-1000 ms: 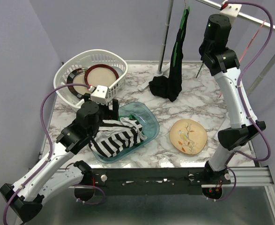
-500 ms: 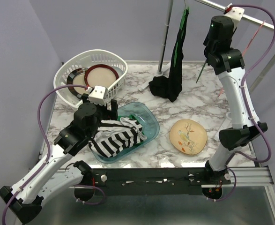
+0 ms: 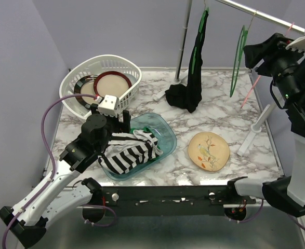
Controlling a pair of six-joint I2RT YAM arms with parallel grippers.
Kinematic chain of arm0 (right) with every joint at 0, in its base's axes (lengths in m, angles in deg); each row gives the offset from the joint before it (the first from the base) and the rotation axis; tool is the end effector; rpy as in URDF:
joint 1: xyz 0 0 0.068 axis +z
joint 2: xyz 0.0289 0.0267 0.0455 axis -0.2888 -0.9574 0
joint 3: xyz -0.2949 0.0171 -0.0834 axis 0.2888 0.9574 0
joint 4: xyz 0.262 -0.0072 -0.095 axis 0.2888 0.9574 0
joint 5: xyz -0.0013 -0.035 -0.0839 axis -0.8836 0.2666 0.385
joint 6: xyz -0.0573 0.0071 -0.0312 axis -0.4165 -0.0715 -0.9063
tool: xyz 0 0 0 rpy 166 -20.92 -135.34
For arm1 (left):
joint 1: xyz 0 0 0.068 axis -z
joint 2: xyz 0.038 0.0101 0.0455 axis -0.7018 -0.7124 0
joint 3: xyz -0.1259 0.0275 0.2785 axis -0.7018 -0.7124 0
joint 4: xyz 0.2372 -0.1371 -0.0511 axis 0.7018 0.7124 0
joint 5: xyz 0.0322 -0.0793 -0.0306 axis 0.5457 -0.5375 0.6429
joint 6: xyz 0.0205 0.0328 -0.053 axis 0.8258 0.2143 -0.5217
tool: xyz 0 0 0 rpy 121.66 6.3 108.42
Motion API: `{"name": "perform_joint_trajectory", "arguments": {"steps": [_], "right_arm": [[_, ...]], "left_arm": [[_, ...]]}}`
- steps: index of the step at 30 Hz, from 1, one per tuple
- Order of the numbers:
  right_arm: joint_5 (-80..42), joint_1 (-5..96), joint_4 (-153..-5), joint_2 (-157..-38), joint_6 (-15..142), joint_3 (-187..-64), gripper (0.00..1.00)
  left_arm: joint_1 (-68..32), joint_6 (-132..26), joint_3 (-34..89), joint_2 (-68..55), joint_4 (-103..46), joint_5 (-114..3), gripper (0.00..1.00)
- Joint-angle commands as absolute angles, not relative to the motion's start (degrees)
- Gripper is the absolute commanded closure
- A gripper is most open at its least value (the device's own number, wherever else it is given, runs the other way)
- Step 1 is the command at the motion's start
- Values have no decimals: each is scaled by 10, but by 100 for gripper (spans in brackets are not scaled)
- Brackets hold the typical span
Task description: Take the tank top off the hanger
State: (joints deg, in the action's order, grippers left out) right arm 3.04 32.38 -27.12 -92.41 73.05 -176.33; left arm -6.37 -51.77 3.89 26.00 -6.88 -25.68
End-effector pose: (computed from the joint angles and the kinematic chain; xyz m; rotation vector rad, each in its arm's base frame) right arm 0.1902 0.0402 0.6420 0.1999 1.5906 0.2396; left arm 0.1484 -0.0929 0.3760 0.1707 1.7854 -0.2713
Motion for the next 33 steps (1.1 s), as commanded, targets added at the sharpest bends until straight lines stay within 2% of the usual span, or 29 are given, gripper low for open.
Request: {"name": "perform_joint_trajectory", "arguments": {"steps": [1,6,13,19,22,26,33], "right_arm": [[-125,337,-335,-940,778,-1723,35],[-72,357,-357,-1013,798,-1770,42],[11,391,-414,-1109,792,-1837,46],[165,408,-592,-1139,746,-1750,50],[210,407,-606,-1189,732,-1805,51],[212,408,-567,-1258,722,-1903,52],[205,407,-617,-1267,727,-1867,53]], "left_arm": [[-67,-515,42,267,-71,-269,1],[-67,-517,40,271,-72,-269,1],[-67,-517,40,268,-72,-269,1],[-68,-517,40,268,-69,-266,1],[-68,-515,40,267,-71,-265,1],[-68,-515,42,264,-69,-264,1],[-68,-515,40,269,-70,-264,1]]}}
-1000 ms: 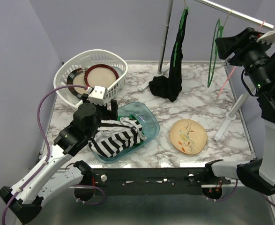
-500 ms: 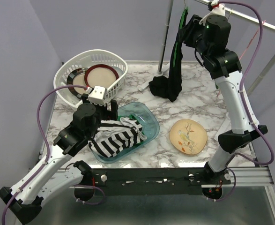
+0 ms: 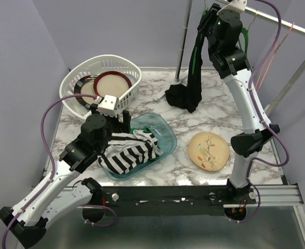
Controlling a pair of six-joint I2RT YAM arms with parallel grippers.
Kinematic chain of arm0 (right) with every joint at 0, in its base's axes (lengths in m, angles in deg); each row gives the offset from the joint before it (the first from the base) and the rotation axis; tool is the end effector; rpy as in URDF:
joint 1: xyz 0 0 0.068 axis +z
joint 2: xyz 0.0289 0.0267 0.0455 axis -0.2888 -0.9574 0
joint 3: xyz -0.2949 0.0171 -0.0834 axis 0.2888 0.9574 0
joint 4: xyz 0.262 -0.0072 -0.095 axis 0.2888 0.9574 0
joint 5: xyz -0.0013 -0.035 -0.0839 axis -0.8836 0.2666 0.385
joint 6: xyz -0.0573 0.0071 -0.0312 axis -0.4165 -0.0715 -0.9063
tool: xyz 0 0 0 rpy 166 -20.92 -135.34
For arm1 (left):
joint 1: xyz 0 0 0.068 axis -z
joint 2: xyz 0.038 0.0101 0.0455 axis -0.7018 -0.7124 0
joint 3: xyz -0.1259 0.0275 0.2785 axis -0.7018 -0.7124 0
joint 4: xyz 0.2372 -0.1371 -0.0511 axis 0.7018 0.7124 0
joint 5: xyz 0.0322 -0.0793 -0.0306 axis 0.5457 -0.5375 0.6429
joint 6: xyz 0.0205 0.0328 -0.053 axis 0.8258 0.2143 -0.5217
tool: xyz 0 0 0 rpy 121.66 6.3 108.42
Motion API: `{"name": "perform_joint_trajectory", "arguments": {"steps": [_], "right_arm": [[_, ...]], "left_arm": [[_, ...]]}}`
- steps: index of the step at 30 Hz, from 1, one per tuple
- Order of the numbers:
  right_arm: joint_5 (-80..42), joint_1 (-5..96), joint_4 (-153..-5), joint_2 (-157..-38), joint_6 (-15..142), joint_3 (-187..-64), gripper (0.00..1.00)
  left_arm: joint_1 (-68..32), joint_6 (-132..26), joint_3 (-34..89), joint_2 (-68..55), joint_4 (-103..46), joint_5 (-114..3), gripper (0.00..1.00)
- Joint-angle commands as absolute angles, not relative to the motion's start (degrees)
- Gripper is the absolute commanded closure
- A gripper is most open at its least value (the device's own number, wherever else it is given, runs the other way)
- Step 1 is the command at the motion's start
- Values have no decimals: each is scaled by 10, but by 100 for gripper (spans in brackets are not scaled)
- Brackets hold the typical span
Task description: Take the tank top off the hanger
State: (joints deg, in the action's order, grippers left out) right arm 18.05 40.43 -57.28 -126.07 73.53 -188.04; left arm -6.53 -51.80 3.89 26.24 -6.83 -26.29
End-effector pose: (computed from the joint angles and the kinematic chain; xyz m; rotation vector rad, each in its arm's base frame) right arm 0.4157 0.1547 0.5871 0.3254 1.4369 0.2074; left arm 0.1477 -0.0923 0.3765 0.1743 1.7833 -0.2805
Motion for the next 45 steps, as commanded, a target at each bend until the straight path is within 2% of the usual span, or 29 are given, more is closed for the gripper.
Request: {"name": "perform_joint_trajectory", "arguments": {"steps": [1,29,33,34,36,45], "right_arm": [[203,407,-620,-1272,724,-1868,53],[236,400,-641,-1361,703,-1908,62],[238,393,-640,-1366,703,-1916,72],[237,393,-642,-1363,703,-1913,85],[234,392,-651,-1356,700,-1910,98],[209,393,-698,-1305,665,-1911,99]], "left_arm": [[-68,-514,40,270,-69,-264,1],[-69,-512,39,270,-72,-269,1],[-70,-512,39,267,-72,-270,1],[-70,-513,39,267,-72,-270,1],[-70,-512,38,266,-70,-269,1],[-70,-512,40,262,-70,-269,1]]}}
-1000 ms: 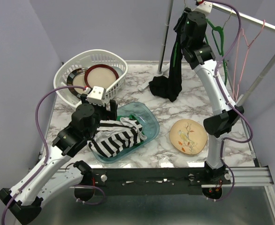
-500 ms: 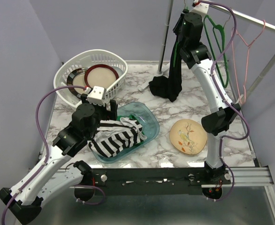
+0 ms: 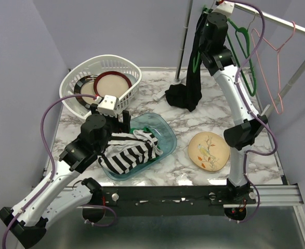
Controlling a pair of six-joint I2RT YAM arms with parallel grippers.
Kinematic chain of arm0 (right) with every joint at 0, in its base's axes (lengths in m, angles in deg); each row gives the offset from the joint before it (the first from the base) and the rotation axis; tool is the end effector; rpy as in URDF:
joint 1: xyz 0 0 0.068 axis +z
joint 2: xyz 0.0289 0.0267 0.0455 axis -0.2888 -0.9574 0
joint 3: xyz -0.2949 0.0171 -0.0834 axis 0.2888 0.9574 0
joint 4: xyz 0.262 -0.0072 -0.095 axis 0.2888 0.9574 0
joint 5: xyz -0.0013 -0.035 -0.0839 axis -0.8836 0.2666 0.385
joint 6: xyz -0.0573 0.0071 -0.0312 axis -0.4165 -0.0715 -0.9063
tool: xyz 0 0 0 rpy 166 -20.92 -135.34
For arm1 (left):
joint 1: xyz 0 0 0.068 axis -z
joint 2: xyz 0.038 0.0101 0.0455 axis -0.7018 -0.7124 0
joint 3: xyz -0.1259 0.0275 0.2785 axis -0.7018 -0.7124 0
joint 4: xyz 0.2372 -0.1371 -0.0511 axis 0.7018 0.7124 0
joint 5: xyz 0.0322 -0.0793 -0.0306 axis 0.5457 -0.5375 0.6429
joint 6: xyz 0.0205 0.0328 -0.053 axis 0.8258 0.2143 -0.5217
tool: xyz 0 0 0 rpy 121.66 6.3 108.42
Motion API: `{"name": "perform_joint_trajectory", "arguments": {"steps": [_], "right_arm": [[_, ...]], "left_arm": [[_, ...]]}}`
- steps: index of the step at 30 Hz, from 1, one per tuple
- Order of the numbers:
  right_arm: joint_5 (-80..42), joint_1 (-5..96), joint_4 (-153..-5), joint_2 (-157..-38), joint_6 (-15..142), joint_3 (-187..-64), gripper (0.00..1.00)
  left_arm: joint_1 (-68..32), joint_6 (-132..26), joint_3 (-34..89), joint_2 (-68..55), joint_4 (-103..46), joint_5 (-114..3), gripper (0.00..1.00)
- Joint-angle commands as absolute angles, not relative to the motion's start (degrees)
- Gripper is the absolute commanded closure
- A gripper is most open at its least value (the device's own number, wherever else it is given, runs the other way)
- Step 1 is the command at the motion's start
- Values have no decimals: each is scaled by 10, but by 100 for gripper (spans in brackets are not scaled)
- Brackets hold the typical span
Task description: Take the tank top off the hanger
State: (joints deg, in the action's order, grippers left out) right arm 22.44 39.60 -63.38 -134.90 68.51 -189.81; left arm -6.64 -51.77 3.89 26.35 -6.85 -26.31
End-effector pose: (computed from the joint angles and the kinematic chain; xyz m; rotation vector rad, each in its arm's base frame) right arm 0.4750 0.1690 0.5397 0.3297 1.4518 0.0609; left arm 0.1474 -0.0918 0.3768 0.1725 1.7814 -0.2800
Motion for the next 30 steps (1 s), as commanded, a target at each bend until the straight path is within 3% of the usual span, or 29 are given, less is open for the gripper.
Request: {"name": "perform_joint_trajectory", "arguments": {"steps": [1,13,30], "right_arm": [[213,392,-697,-1298,665,-1912,99],[196,392,-649,-1224,677,-1865,99],[107,393,-544,-1013,765,-1657,99]], "left_arm": [[-70,-512,39,261,-71,-269,1],[-76,-512,39,258,-74,-277,1],[-77,-514,45,248,-61,-308,1]]}}
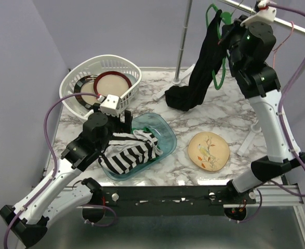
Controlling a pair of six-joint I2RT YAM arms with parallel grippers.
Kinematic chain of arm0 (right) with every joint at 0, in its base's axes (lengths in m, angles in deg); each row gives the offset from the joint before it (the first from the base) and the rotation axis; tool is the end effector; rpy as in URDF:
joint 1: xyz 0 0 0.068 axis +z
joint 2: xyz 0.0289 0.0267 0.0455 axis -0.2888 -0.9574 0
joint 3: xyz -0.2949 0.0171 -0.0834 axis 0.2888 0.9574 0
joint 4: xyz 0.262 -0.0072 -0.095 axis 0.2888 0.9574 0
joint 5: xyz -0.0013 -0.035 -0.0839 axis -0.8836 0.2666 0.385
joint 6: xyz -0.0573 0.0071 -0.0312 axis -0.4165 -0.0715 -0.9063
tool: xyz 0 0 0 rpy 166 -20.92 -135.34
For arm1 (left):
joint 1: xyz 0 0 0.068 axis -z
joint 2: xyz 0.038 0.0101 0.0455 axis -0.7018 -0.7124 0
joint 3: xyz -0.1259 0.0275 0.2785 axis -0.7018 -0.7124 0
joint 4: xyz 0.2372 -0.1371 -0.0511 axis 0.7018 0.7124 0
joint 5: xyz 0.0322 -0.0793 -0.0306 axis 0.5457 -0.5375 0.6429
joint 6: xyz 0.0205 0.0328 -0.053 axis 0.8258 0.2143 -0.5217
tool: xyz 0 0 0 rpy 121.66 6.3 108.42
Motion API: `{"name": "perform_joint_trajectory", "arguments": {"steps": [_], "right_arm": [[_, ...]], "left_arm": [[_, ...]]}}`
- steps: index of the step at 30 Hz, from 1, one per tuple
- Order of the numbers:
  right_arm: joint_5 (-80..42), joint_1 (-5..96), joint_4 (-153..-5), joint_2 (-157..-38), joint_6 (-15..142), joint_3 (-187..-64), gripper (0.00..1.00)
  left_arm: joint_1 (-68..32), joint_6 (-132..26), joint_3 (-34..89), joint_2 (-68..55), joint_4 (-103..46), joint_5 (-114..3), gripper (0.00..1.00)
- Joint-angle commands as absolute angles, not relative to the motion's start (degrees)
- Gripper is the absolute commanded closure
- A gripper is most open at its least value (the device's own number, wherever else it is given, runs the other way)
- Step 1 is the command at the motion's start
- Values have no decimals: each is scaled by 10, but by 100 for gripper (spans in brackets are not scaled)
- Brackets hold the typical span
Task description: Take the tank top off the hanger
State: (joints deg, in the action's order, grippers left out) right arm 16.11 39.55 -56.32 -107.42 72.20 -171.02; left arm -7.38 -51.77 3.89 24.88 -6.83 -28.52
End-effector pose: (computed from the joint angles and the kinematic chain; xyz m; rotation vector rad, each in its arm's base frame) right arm 0.3253 0.1111 0.6120 0.2946 1.4309 0.2056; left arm 0.1533 -0.0958 0.3726 0.1978 1.8076 -0.2934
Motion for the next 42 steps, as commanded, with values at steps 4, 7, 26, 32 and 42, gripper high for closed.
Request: {"name": "perform_joint_trajectory", "arguments": {"steps": [4,7,26,32,42], "right_arm": [[72,396,-567,-945,790,-1571,99],[42,398,-558,-898,806,-1529,99],[-56,397,-571,-633,886,-1336,99],[-6,397,-612,-607,932,-1298,99],[19,397,-641,-604,992,-1292,99]], "left_arm": [[-77,-509,51,254,-63,-387,1],[-77,-510,46,279,-105,-449,1],[10,-508,261,71,-239,-641,1],[88,-476,301,5,-263,-676,1],[271,-348,354,-74,-243,-398,1]]}}
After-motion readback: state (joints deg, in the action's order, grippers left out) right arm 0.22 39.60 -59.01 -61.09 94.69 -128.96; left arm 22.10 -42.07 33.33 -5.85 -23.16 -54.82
